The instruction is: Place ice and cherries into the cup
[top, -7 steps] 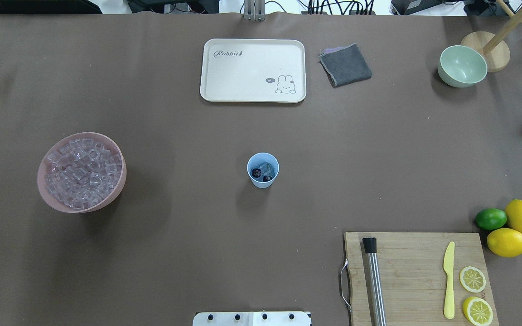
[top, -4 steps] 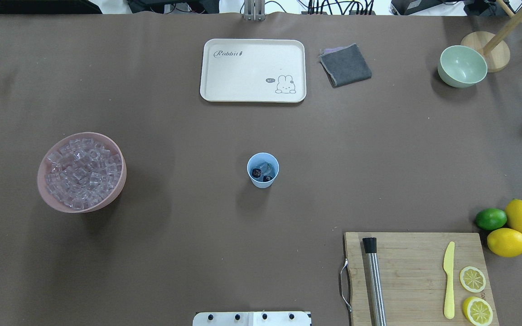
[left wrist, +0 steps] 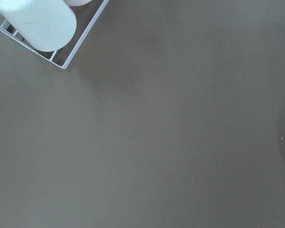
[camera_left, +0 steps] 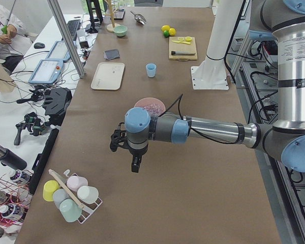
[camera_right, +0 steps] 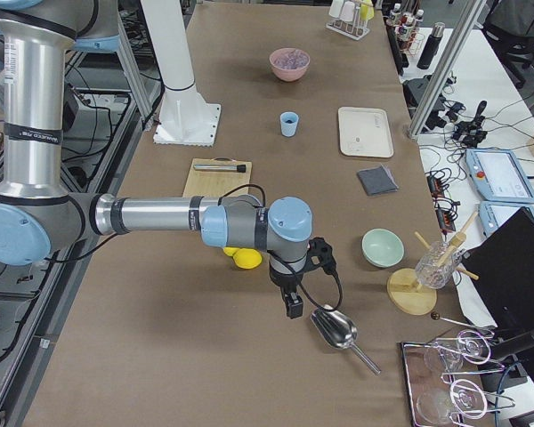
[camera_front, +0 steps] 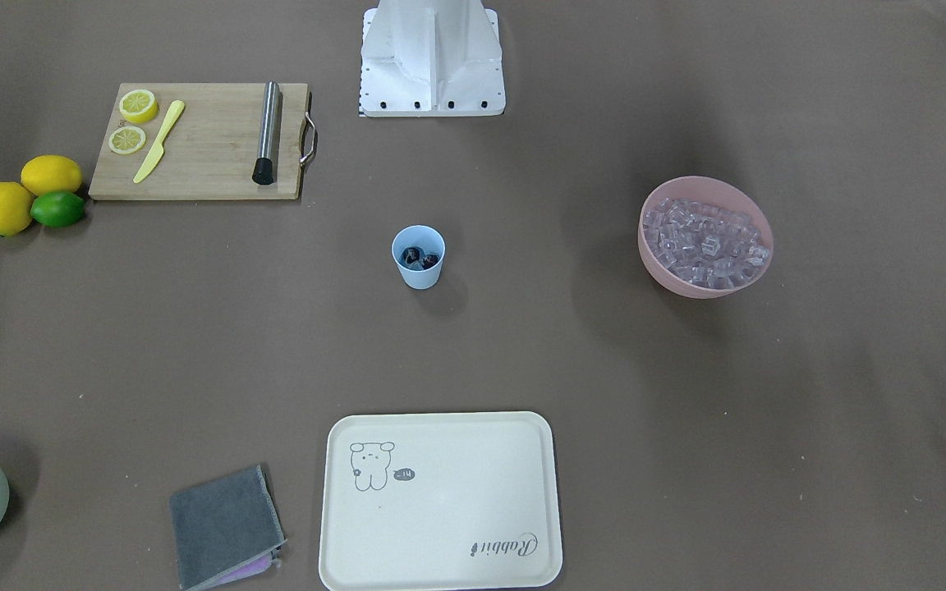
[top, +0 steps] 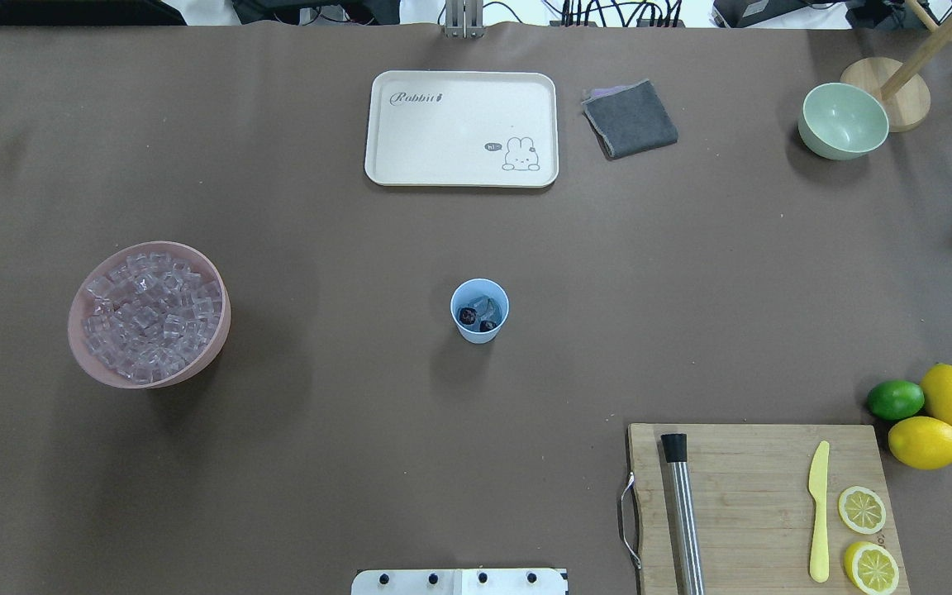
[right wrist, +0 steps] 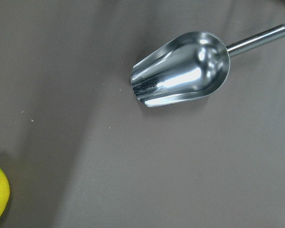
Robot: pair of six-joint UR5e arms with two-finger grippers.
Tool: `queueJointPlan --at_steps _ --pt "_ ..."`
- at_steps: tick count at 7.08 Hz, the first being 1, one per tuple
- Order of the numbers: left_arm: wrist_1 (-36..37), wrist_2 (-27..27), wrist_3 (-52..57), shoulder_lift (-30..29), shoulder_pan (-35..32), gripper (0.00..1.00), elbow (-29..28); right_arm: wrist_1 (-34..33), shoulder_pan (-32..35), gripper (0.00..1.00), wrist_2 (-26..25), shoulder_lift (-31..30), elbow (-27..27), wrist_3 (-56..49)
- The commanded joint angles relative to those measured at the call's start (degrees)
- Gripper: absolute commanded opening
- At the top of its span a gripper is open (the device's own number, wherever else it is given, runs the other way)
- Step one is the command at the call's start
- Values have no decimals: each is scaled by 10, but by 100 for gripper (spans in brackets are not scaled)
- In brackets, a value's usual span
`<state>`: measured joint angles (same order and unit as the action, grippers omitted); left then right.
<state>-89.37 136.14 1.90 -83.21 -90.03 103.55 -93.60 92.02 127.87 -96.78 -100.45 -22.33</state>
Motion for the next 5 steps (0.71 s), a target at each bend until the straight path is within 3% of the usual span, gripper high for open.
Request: queueJointPlan --at_steps 1,5 --pt "1 0 -1 2 -1 98 5 -1 0 100 4 -1 0 1" --pt "0 -1 -29 9 -1 98 9 -2 0 100 4 3 5 1"
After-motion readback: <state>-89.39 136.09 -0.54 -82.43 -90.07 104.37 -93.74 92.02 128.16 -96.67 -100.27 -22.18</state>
